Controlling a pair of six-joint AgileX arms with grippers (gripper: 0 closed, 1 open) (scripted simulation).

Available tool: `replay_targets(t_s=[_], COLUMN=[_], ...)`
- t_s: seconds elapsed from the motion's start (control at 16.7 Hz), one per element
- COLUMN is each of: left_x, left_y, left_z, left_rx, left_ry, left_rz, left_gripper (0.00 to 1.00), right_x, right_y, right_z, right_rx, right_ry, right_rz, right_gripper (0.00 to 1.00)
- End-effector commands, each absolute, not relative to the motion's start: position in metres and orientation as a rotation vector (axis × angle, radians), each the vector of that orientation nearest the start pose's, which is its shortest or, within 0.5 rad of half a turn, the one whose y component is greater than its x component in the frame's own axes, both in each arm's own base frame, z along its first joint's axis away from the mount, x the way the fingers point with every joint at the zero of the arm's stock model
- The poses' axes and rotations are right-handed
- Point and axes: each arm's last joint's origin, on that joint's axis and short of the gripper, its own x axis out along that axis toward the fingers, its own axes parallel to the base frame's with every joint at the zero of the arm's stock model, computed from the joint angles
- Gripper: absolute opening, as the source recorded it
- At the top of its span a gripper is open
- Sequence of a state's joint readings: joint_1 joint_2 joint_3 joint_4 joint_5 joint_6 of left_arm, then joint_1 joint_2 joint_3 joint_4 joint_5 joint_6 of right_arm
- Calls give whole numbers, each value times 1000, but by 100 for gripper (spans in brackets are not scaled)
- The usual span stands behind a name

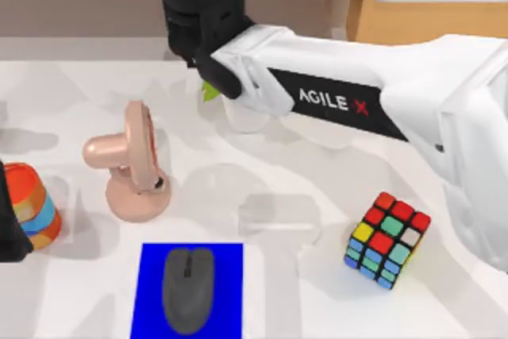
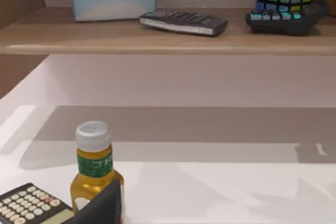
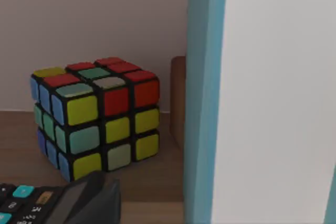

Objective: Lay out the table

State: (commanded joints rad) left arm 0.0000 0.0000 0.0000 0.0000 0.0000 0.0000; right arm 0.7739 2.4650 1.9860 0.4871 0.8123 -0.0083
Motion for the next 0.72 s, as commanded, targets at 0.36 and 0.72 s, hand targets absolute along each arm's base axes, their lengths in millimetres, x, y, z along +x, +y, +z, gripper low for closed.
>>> replay_targets(t_s=[0.36,0.72], left_x=[106,106], left_y=[-1,-1], left_z=[160,160], left_rx=[0,0], left_ry=[0,0], left_rz=[0,0], left_gripper=[100,100], right_x=[433,433], right_y=[388,388], right_z=[205,205], right_rx=[-9,-10], right_ry=[-12,-11], right_rz=[-7,-7], right_gripper=[100,85])
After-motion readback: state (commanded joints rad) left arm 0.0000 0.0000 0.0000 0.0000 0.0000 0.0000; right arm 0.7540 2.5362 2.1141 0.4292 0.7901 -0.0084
